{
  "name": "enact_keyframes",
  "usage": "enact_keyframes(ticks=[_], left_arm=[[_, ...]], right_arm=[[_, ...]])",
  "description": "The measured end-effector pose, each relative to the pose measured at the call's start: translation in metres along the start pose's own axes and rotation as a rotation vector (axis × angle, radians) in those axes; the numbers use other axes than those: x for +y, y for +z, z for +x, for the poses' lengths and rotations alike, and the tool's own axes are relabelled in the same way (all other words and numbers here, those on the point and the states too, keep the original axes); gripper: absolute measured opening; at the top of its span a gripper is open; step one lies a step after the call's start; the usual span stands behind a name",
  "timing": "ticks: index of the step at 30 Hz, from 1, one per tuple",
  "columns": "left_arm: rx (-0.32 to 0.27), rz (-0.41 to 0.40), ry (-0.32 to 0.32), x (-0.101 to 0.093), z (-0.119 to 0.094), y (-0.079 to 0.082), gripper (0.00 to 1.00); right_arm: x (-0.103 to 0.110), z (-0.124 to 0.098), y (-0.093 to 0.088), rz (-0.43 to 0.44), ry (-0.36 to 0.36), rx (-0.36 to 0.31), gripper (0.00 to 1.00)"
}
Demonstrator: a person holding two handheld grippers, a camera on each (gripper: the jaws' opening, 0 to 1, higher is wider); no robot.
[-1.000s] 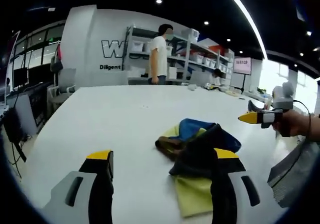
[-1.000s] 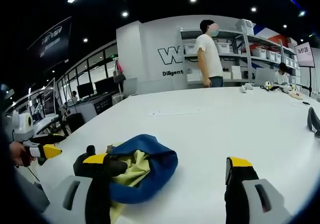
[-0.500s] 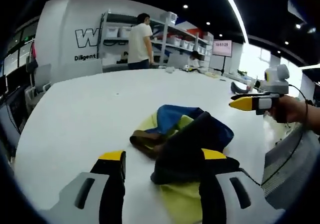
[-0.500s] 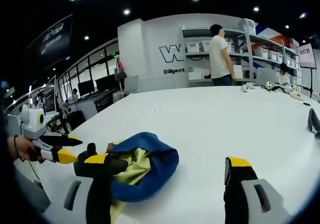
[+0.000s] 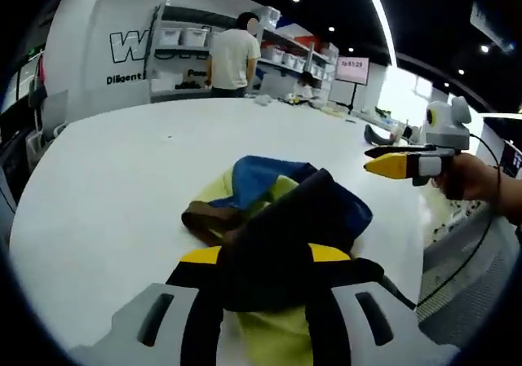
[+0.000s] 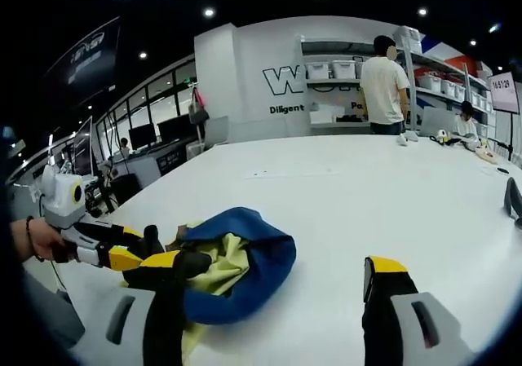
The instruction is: Fold the garment on the visible template until the final outline fits inside the template.
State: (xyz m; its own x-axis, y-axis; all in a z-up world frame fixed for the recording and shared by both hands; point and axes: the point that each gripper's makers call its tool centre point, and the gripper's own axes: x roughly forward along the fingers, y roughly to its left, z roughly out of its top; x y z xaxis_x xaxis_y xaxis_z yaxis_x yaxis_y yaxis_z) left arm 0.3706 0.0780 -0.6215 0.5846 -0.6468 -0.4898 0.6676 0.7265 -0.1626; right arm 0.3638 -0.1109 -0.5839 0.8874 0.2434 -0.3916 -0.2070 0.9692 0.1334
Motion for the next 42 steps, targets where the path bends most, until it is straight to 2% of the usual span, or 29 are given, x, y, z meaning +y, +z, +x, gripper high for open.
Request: enact_keyframes(ticks=[2, 3, 7, 13, 19, 22, 24, 30, 35, 42], left_arm=[[0.014, 0.002, 0.007, 0.001, 0.001, -0.003, 0.23], [0.023, -0.047, 0.005, 0.001, 0.001, -0.005, 0.22], [0.023, -0.029, -0.02, -0.004, 0.0, -0.004, 0.0], [0.006, -0.067, -0.009, -0.004, -0.012, 0.0, 0.0], [-0.03, -0.114, -0.025, -0.006, -0.023, 0.01, 0.0], [-0.031, -0.162, -0.022, -0.007, -0.026, 0.011, 0.0], [-0.051, -0.237, -0.022, -0.008, -0.031, 0.017, 0.0], [-0.104, -0.297, -0.05, -0.013, -0.046, 0.033, 0.0], [-0.132, -0.317, -0.041, -0.01, -0.054, 0.04, 0.0], [-0.174, -0.349, -0.032, -0.005, -0.061, 0.05, 0.0]], right_arm=[[0.0, 0.0, 0.0, 0.003, 0.001, 0.001, 0.89], [0.0, 0.001, -0.001, 0.005, 0.002, 0.003, 0.89], [0.0, 0.001, -0.002, 0.008, 0.005, 0.007, 0.89], [0.003, 0.002, -0.012, 0.006, 0.006, 0.041, 0.88], [0.004, 0.002, -0.011, -0.009, 0.012, 0.043, 0.87], [0.004, 0.002, -0.012, -0.01, 0.011, 0.044, 0.87], [0.003, 0.002, -0.012, -0.009, 0.008, 0.047, 0.87], [0.002, 0.002, -0.013, -0.017, 0.002, 0.05, 0.86], [0.003, 0.003, -0.013, -0.051, 0.005, 0.055, 0.84], [0.008, 0.007, -0.022, -0.105, 0.024, 0.102, 0.82]])
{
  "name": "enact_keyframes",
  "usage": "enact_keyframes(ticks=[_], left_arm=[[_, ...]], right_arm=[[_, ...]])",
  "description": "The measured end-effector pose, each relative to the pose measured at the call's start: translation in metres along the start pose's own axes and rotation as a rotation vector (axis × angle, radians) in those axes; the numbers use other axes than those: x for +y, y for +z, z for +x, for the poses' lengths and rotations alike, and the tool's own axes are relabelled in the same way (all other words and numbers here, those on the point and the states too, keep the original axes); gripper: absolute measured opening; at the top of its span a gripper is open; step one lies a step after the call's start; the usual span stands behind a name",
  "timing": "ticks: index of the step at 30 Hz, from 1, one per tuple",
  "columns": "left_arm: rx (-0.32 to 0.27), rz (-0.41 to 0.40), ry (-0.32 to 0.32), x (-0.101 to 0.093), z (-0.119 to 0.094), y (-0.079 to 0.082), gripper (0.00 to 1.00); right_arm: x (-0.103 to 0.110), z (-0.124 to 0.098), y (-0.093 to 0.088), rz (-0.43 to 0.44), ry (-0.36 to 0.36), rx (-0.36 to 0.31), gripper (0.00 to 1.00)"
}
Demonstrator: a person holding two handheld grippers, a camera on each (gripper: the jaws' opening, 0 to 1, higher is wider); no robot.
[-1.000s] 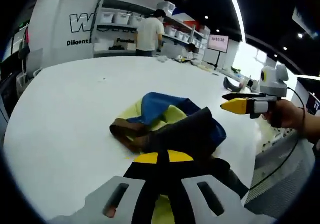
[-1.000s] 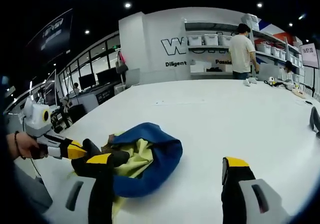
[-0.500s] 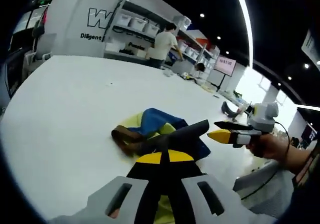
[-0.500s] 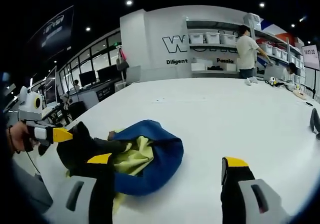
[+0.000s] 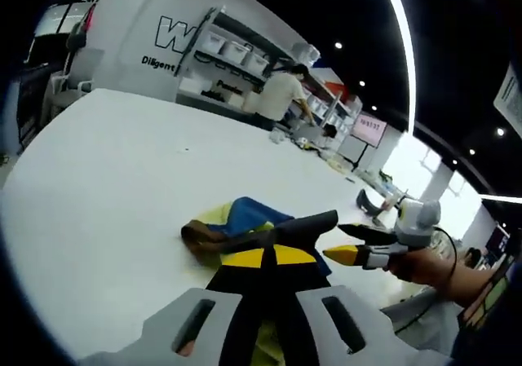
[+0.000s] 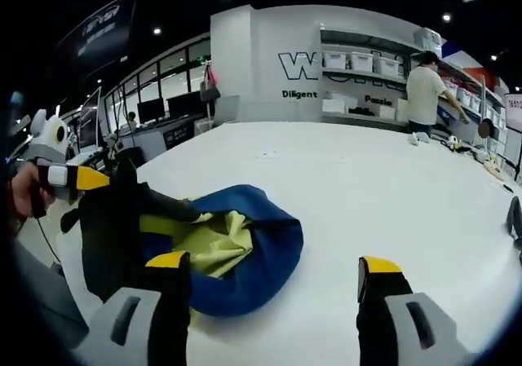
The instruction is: Fold the garment on the visible template until the final outline fits inside the template.
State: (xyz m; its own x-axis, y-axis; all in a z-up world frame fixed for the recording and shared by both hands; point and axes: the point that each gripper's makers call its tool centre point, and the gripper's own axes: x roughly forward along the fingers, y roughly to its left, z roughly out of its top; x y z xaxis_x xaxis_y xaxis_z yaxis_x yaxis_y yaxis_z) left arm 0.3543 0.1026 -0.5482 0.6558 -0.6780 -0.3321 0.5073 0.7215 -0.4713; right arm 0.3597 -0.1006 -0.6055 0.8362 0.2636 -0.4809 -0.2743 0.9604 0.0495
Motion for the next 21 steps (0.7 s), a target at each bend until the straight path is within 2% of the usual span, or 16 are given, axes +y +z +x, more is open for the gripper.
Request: enact_keyframes(ticks=[5, 10, 12, 13, 14, 15, 17, 18, 21], left_arm=[[-0.041, -0.027, 0.007, 0.003, -0.003, 0.012, 0.0], [-0.054, -0.041, 0.017, 0.007, -0.008, 0.017, 0.0], [-0.088, -0.051, 0.025, 0.008, -0.012, 0.025, 0.0], [-0.11, -0.062, 0.009, 0.005, -0.014, 0.031, 0.0], [-0.137, -0.052, 0.013, 0.006, -0.017, 0.039, 0.0], [-0.161, 0.005, 0.019, 0.006, -0.019, 0.047, 0.0], [-0.145, 0.044, 0.025, 0.009, -0.019, 0.046, 0.0], [-0.113, 0.016, 0.043, 0.013, -0.017, 0.04, 0.0], [-0.103, 0.023, 0.041, 0.015, -0.015, 0.034, 0.0]], right_arm=[[0.001, 0.008, 0.003, -0.026, 0.003, 0.016, 0.78], [0.01, 0.02, 0.012, -0.066, 0.036, 0.006, 0.74], [0.01, 0.025, 0.015, -0.094, 0.036, 0.009, 0.73], [0.011, 0.028, 0.017, -0.103, 0.04, 0.01, 0.72], [0.011, 0.032, 0.019, -0.116, 0.046, 0.011, 0.7], [0.012, 0.037, 0.021, -0.13, 0.056, 0.012, 0.69], [0.013, 0.046, 0.022, -0.166, 0.071, 0.027, 0.67], [0.014, 0.052, 0.021, -0.195, 0.074, 0.046, 0.66], [0.019, 0.061, 0.023, -0.226, 0.09, 0.06, 0.67]])
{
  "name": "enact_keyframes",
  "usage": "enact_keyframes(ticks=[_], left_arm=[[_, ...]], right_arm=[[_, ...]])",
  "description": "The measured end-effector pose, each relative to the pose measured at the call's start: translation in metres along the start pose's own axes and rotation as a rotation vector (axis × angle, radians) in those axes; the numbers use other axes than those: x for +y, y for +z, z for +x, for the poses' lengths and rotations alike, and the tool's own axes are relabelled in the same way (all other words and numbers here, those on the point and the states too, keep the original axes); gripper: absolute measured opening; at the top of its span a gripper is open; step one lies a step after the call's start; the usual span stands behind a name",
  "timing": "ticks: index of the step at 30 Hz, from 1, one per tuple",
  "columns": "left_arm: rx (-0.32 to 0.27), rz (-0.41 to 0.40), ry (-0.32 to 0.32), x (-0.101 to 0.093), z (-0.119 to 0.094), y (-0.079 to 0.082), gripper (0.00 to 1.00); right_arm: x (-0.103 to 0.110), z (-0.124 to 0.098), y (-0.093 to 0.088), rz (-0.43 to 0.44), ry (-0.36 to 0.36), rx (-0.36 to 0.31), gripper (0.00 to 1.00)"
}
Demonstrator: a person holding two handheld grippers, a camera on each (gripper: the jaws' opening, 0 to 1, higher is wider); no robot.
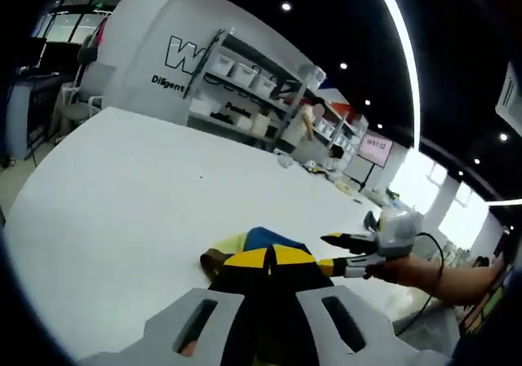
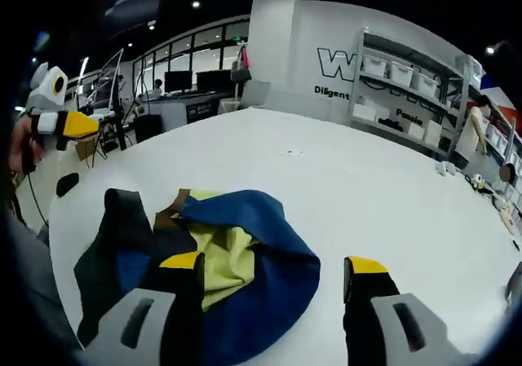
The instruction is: Fold the garment on the visible template until the final outline fits inside the template.
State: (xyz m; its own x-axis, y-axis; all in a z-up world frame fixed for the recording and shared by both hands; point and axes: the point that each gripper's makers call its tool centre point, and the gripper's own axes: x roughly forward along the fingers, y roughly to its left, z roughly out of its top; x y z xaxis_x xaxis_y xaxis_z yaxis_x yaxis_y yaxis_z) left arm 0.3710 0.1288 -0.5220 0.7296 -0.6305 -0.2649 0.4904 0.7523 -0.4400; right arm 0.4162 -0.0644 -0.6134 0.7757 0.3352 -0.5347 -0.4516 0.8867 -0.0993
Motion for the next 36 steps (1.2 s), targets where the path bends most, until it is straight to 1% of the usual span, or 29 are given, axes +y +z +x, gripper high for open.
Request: enact_keyframes(ticks=[1, 2, 4, 5, 6, 7, 8, 9, 11, 12, 13, 14, 17, 19, 21, 22, 23, 24, 26, 28, 29, 30, 31, 33, 36], left_arm=[[0.023, 0.027, -0.006, -0.001, 0.0, -0.006, 0.0], [0.045, 0.074, -0.012, -0.001, 0.001, -0.01, 0.0], [0.081, 0.217, -0.007, 0.001, 0.005, -0.019, 0.0], [0.118, 0.251, -0.011, 0.001, 0.006, -0.026, 0.0], [0.149, 0.271, -0.017, 0.001, 0.008, -0.032, 0.05], [0.188, 0.322, -0.021, 0.002, 0.011, -0.04, 0.13], [0.21, 0.353, -0.033, 0.0, 0.015, -0.044, 0.23], [0.212, 0.351, -0.044, -0.003, 0.017, -0.046, 0.27], [0.218, 0.356, -0.079, -0.01, 0.025, -0.05, 0.31], [0.23, 0.381, -0.096, -0.012, 0.028, -0.052, 0.32], [0.242, 0.416, -0.1, -0.013, 0.032, -0.054, 0.33], [0.246, 0.433, -0.099, -0.012, 0.035, -0.054, 0.34], [0.255, 0.46, -0.112, -0.014, 0.041, -0.056, 0.36], [0.268, 0.478, -0.15, -0.021, 0.047, -0.058, 0.35], [0.289, 0.512, -0.185, -0.026, 0.051, -0.063, 0.29], [0.296, 0.514, -0.187, -0.027, 0.052, -0.065, 0.25], [0.296, 0.51, -0.192, -0.028, 0.053, -0.066, 0.22], [0.296, 0.498, -0.197, -0.028, 0.055, -0.067, 0.21], [0.304, 0.508, -0.195, -0.027, 0.058, -0.07, 0.19], [0.312, 0.51, -0.193, -0.024, 0.06, -0.073, 0.16], [0.321, 0.505, -0.19, -0.023, 0.061, -0.076, 0.13], [0.325, 0.508, -0.183, -0.02, 0.062, -0.078, 0.1], [0.329, 0.512, -0.181, -0.019, 0.062, -0.079, 0.07], [0.335, 0.513, -0.182, -0.018, 0.063, -0.08, 0.03], [0.345, 0.51, -0.184, -0.016, 0.064, -0.083, 0.01]], right_arm=[[0.001, 0.001, 0.001, -0.009, 0.003, 0.003, 0.67], [0.001, 0.003, 0.003, -0.022, 0.005, 0.007, 0.67], [0.002, 0.005, 0.004, -0.046, 0.01, 0.019, 0.67], [0.002, 0.008, 0.004, -0.059, 0.012, 0.025, 0.67], [0.001, 0.01, 0.002, -0.089, 0.015, 0.042, 0.66], [0.001, 0.011, 0.001, -0.103, 0.015, 0.054, 0.65], [0.001, 0.012, 0.001, -0.107, 0.016, 0.056, 0.64], [0.001, 0.014, 0.001, -0.113, 0.019, 0.057, 0.64], [0.003, 0.017, 0.001, -0.127, 0.035, 0.062, 0.63], [0.003, 0.019, 0.0, -0.132, 0.04, 0.067, 0.62], [0.003, 0.021, 0.0, -0.141, 0.043, 0.074, 0.61], [0.003, 0.022, 0.0, -0.149, 0.047, 0.08, 0.6], [0.002, 0.025, -0.001, -0.166, 0.052, 0.086, 0.57], [0.002, 0.032, -0.002, -0.198, 0.066, 0.102, 0.54], [0.006, 0.037, -0.003, -0.22, 0.081, 0.109, 0.52], [0.008, 0.039, 0.001, -0.254, 0.093, 0.092, 0.5], [0.009, 0.042, 0.002, -0.263, 0.098, 0.09, 0.47], [0.01, 0.045, 0.003, -0.275, 0.103, 0.095, 0.44], [0.014, 0.049, 0.007, -0.293, 0.11, 0.086, 0.41], [0.022, 0.053, 0.012, -0.349, 0.139, 0.076, 0.4], [0.024, 0.055, 0.013, -0.381, 0.142, 0.076, 0.4], [0.025, 0.057, 0.013, -0.429, 0.127, 0.088, 0.42], [0.029, 0.06, 0.012, -0.473, 0.142, 0.093, 0.42], [0.036, 0.062, 0.015, -0.504, 0.155, 0.075, 0.39], [0.04, 0.067, 0.014, -0.562, 0.164, 0.091, 0.36]])
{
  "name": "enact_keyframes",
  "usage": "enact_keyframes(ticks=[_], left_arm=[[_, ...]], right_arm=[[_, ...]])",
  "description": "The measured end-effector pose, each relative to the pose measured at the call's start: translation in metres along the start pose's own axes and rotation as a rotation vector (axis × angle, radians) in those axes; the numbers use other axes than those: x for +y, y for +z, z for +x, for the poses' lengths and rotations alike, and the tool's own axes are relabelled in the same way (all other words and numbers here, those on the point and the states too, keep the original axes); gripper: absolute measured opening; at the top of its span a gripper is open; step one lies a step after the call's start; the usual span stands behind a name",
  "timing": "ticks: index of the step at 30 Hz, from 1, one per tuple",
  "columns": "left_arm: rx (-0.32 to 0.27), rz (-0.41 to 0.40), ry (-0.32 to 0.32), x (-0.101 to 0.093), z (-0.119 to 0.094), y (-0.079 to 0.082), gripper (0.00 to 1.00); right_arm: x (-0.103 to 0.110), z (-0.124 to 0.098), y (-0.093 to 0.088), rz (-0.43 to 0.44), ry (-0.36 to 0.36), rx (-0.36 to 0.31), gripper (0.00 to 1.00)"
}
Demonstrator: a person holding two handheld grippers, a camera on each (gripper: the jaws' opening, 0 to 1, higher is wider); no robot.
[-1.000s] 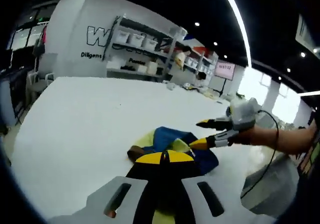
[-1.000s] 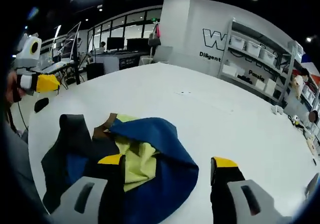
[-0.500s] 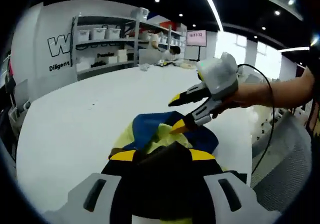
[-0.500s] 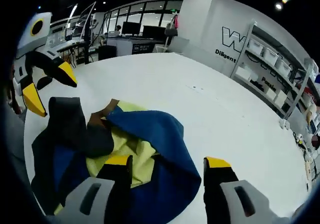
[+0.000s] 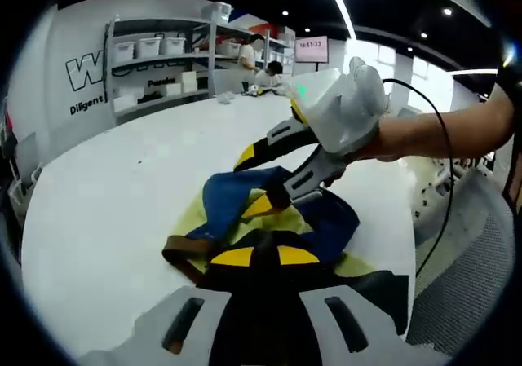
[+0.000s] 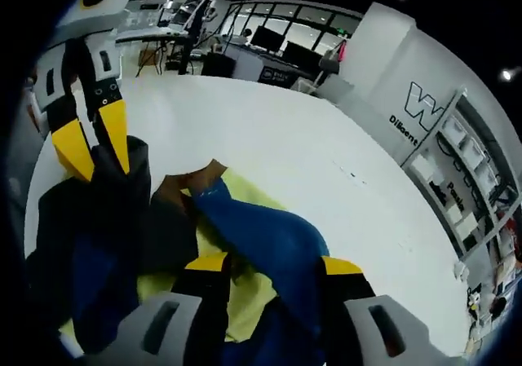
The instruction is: Fold the garment on the visible template until the final outline fits inside the template.
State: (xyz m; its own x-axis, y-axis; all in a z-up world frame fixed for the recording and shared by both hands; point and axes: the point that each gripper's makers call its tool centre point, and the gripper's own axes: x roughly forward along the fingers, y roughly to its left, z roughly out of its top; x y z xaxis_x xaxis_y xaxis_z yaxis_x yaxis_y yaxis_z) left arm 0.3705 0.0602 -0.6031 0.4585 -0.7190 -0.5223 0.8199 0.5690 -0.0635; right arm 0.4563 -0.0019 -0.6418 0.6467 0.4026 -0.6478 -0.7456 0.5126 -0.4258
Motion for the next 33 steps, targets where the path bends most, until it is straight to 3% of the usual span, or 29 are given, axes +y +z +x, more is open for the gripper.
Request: enact_keyframes(ticks=[3, 7, 10, 15, 21, 23, 29, 30, 32, 33], left_arm=[[-0.002, -0.014, -0.001, 0.002, 0.002, -0.001, 0.0], [-0.003, -0.009, 0.005, 0.003, 0.003, -0.003, 0.0], [-0.008, -0.017, 0.007, 0.004, 0.001, -0.005, 0.0], [-0.043, -0.117, 0.071, 0.019, -0.007, -0.003, 0.0], [-0.075, -0.154, 0.09, 0.032, -0.019, 0.002, 0.0], [-0.074, -0.158, 0.113, 0.037, -0.023, 0.001, 0.0], [-0.091, -0.229, 0.179, 0.055, -0.039, -0.003, 0.0], [-0.094, -0.243, 0.19, 0.058, -0.042, -0.005, 0.0], [-0.093, -0.256, 0.213, 0.063, -0.045, -0.01, 0.0], [-0.095, -0.26, 0.255, 0.071, -0.048, -0.014, 0.0]], right_arm=[[-0.003, 0.004, -0.002, 0.006, -0.023, 0.023, 0.32], [-0.002, 0.008, -0.008, -0.004, -0.03, 0.046, 0.11], [-0.005, 0.004, -0.006, 0.069, -0.041, 0.016, 0.0], [-0.009, -0.01, 0.005, 0.141, -0.048, -0.061, 0.0], [-0.014, -0.019, 0.009, 0.235, -0.039, -0.097, 0.0], [-0.013, -0.023, 0.013, 0.349, -0.014, -0.118, 0.0], [-0.017, -0.032, 0.014, 0.499, 0.036, -0.155, 0.0], [-0.017, -0.033, 0.014, 0.543, 0.046, -0.162, 0.0], [-0.019, -0.035, 0.019, 0.716, 0.085, -0.232, 0.0], [-0.019, -0.035, 0.016, 0.756, 0.093, -0.239, 0.0]])
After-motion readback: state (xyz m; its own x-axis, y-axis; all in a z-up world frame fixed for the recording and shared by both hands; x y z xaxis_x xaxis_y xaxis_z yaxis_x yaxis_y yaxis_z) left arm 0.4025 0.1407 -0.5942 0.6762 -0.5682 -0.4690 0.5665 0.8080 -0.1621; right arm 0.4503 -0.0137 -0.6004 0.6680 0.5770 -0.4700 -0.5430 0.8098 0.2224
